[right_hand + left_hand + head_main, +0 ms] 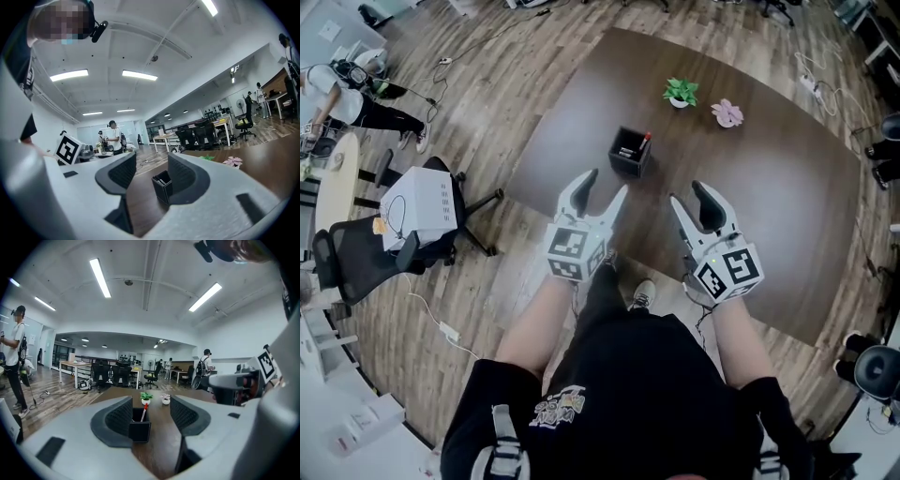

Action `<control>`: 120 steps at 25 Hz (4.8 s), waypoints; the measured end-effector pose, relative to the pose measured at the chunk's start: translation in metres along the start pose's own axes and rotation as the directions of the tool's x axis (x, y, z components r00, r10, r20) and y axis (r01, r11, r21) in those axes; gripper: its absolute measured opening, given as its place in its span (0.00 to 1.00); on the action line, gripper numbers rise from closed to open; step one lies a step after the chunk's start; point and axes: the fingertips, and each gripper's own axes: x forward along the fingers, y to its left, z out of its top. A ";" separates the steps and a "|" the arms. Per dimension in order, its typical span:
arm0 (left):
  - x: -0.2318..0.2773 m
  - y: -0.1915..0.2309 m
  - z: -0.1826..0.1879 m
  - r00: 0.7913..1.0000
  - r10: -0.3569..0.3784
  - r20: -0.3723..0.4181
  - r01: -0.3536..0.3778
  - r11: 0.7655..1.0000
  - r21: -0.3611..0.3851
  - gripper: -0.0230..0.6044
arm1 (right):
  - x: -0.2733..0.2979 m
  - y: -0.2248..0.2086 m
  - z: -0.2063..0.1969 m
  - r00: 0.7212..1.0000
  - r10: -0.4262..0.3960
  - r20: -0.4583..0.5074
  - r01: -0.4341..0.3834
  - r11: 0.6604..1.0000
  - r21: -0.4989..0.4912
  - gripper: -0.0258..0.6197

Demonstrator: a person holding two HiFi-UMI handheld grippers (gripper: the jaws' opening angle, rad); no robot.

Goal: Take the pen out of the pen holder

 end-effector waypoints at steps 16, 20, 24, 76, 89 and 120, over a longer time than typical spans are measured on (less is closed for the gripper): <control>0.070 0.049 -0.045 0.988 -0.106 -0.113 0.097 0.992 -0.077 0.39 | 0.051 -0.033 -0.013 0.989 -0.135 -0.056 0.137 0.990 0.031 0.33; 0.083 0.058 -0.058 0.983 -0.122 -0.140 0.109 0.989 -0.097 0.37 | 0.058 -0.038 -0.018 0.984 -0.162 -0.074 0.165 0.986 0.034 0.33; 0.093 0.064 -0.069 0.978 -0.136 -0.161 0.118 0.986 -0.116 0.34 | 0.064 -0.042 -0.023 0.979 -0.186 -0.090 0.190 0.981 0.040 0.32; 0.109 0.068 -0.070 0.988 -0.033 -0.148 0.050 0.992 0.115 0.08 | 0.067 -0.060 -0.030 0.969 -0.233 -0.084 0.240 0.967 0.082 0.27; 0.095 0.060 -0.026 0.998 -0.019 -0.064 0.025 0.994 0.103 0.08 | 0.057 -0.052 -0.015 0.982 -0.179 -0.057 0.182 0.982 0.055 0.05; -0.127 0.057 0.028 0.963 0.241 0.118 -0.244 0.970 0.013 0.08 | 0.036 0.090 -0.019 0.986 0.158 -0.052 -0.158 0.987 -0.007 0.05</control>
